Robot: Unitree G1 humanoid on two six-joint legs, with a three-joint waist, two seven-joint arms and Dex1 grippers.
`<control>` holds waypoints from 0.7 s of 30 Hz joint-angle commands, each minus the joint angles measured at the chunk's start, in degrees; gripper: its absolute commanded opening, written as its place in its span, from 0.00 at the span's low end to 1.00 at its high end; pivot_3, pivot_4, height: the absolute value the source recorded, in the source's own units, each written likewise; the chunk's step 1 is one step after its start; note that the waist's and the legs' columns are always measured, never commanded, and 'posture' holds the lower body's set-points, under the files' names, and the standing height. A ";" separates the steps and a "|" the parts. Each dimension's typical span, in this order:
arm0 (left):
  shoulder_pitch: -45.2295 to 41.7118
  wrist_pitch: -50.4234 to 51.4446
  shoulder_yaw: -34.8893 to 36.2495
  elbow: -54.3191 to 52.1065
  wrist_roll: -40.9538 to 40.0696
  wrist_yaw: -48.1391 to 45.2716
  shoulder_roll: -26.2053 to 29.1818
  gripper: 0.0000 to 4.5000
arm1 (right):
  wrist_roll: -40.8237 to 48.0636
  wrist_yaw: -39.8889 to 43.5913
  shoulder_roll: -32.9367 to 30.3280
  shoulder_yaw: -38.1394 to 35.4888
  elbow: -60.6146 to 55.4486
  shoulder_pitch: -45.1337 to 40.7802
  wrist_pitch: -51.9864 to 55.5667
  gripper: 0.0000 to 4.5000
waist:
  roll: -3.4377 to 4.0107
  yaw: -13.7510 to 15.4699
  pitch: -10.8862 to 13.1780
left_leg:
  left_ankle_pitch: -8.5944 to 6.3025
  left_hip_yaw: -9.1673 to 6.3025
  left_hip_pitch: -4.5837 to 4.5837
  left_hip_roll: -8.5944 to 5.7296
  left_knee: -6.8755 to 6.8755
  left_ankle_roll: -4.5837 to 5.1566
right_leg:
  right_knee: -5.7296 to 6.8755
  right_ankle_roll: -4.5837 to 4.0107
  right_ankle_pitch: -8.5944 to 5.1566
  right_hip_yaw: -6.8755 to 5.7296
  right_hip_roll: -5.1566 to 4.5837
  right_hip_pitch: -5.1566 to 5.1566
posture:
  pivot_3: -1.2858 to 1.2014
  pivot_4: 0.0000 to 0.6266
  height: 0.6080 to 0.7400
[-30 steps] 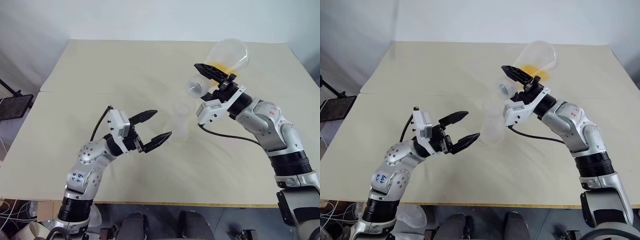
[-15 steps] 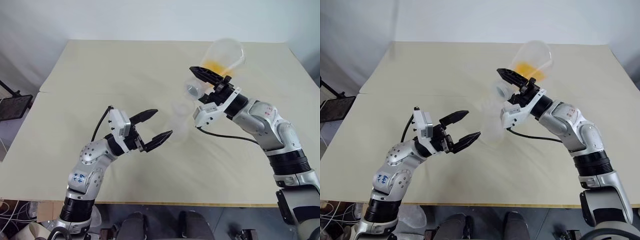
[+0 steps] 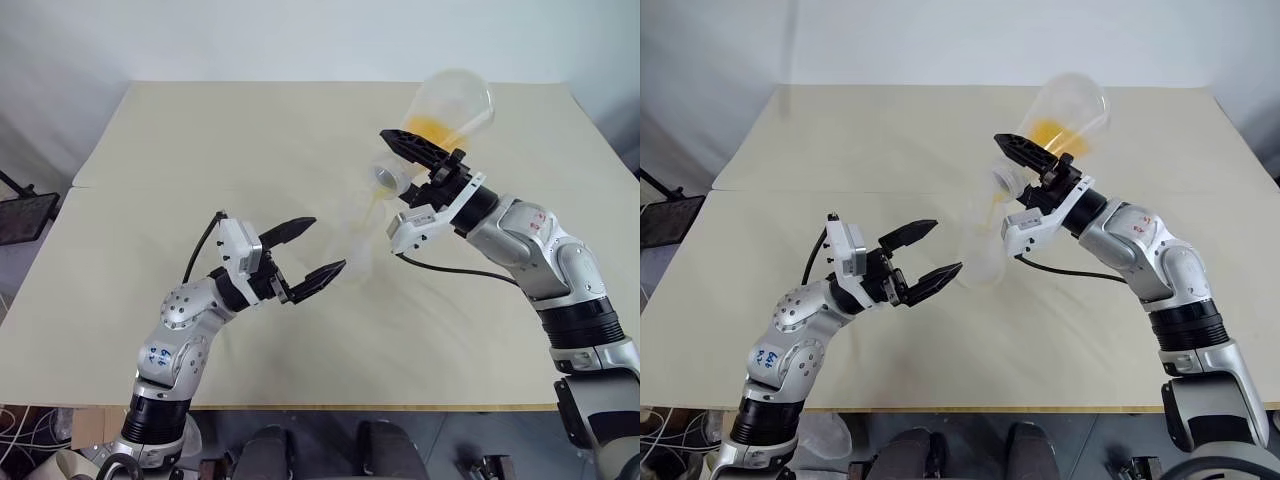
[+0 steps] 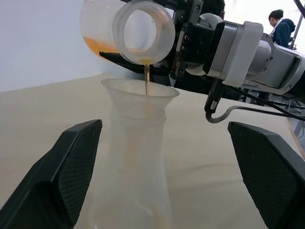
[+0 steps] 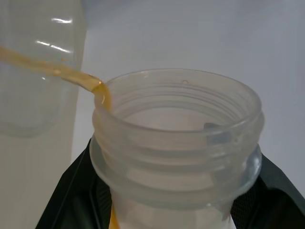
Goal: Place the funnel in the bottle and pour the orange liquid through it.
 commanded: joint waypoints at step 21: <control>0.37 -1.24 -0.34 -2.85 0.16 1.04 -0.77 1.00 | -3.66 -4.96 -1.15 0.98 0.08 -2.76 -0.45 0.57 | 0.00 0.00 0.00 | 0.00 0.00 0.00 0.02 0.00 0.00 | 0.00 0.00 0.00 0.01 -0.01 0.00 | 0.52 0.24 1.00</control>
